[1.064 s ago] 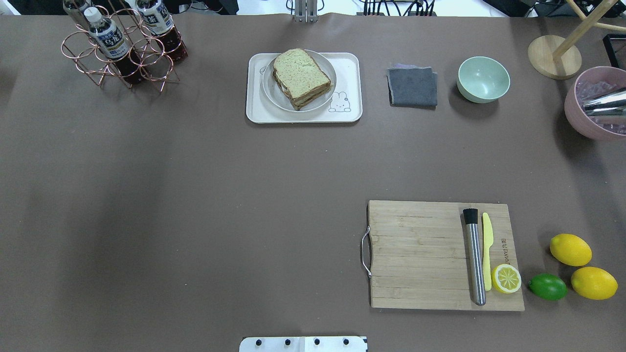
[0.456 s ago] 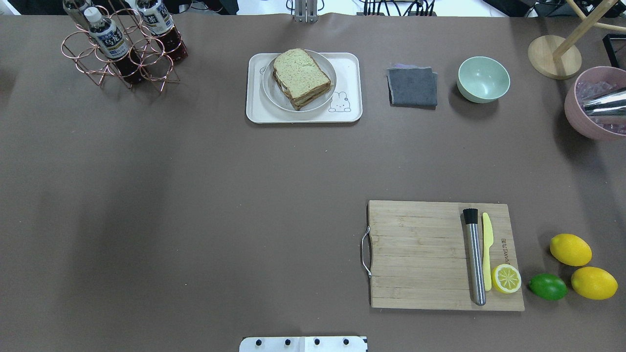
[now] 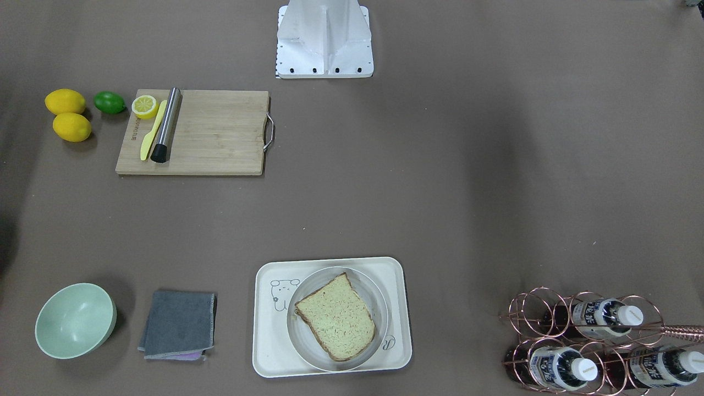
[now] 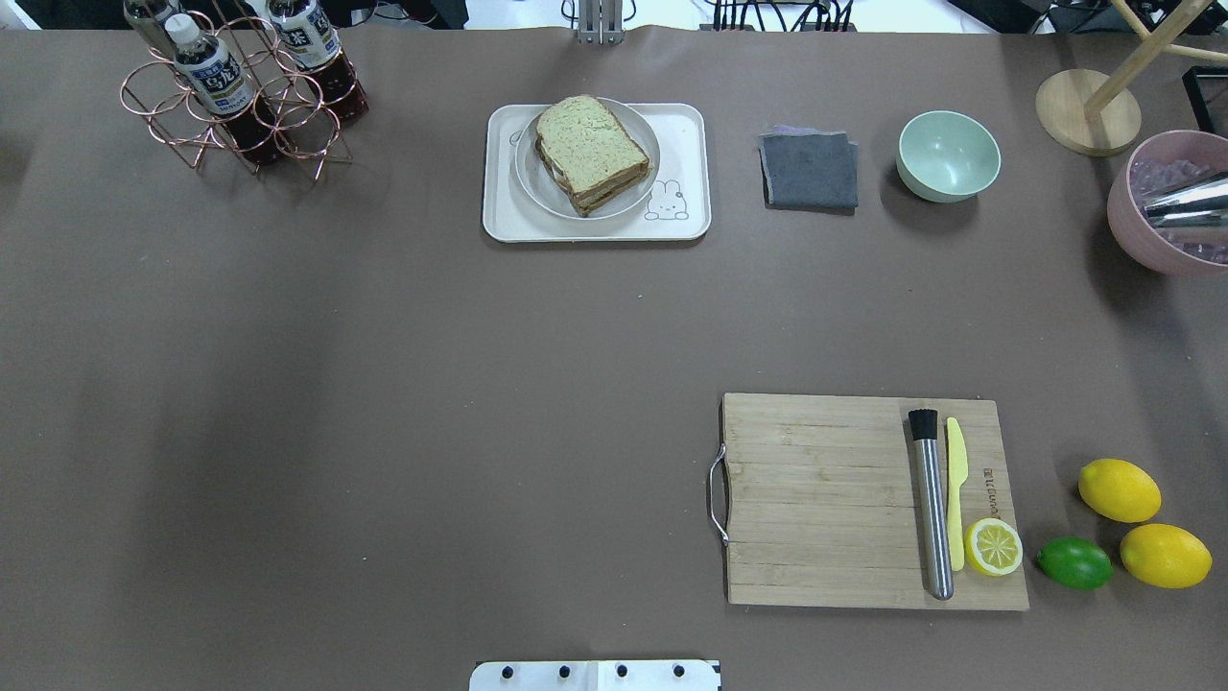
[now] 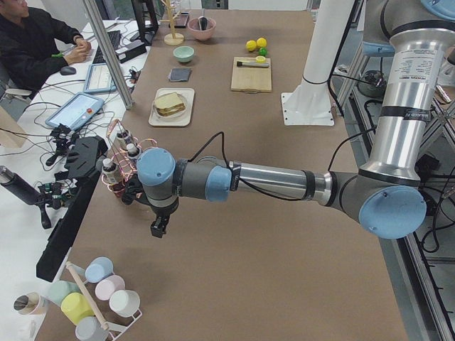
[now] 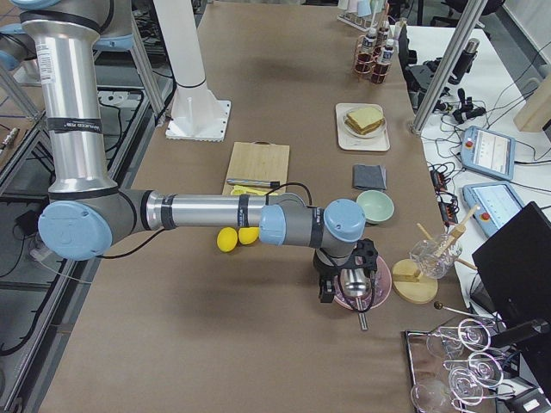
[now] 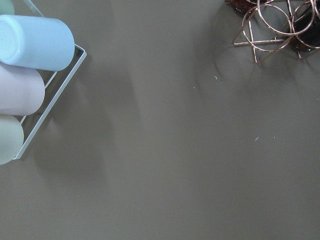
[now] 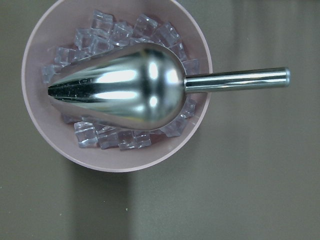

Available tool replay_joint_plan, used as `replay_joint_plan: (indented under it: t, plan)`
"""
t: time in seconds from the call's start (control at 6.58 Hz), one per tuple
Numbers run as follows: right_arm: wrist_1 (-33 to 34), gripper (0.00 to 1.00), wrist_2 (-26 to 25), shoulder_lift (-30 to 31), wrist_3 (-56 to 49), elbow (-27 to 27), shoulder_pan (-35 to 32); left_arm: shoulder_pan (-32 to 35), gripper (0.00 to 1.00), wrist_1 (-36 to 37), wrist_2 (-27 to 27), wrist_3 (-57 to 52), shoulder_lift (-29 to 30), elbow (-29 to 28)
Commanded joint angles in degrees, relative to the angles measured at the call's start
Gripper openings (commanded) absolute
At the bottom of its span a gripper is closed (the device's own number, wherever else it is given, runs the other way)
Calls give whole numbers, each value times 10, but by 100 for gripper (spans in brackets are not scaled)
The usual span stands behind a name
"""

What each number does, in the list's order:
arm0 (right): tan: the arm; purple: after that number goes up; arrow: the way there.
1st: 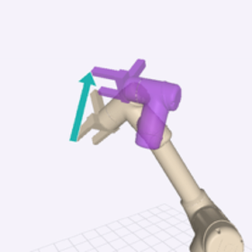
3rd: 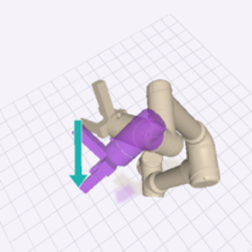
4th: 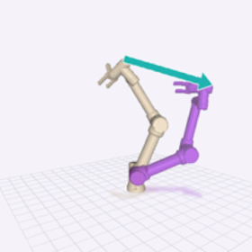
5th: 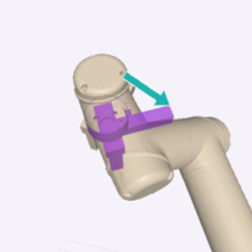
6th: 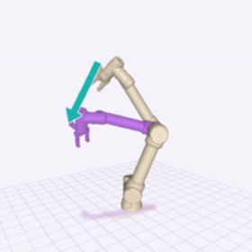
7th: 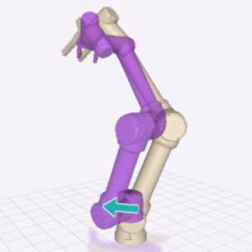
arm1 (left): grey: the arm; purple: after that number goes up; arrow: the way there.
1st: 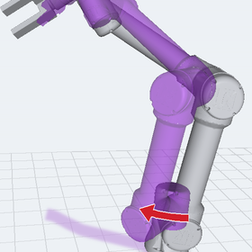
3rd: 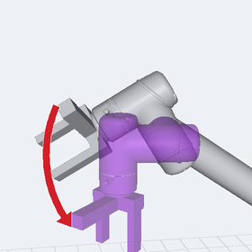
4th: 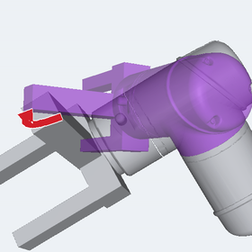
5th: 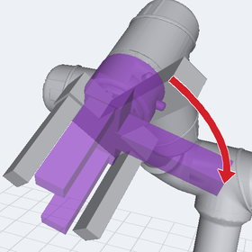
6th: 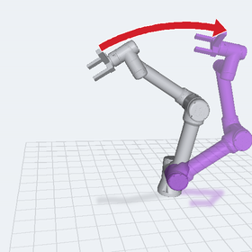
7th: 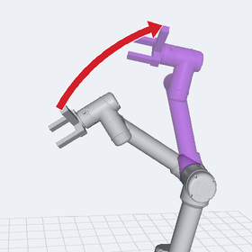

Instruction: Make sandwich and place on tray

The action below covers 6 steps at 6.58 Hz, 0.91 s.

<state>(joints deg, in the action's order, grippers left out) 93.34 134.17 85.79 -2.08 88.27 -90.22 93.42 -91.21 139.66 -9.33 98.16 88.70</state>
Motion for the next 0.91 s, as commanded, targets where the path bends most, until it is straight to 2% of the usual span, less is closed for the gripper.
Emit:
replay_joint_plan:
  t: [0.0,0.76]
  plan:
    - [0,100,1,6,-1,10,0,4,98,0,0,0,2,0]
    - [0,100,5,35,-4,34,-1,4,98,-1,0,-4,-2,2]
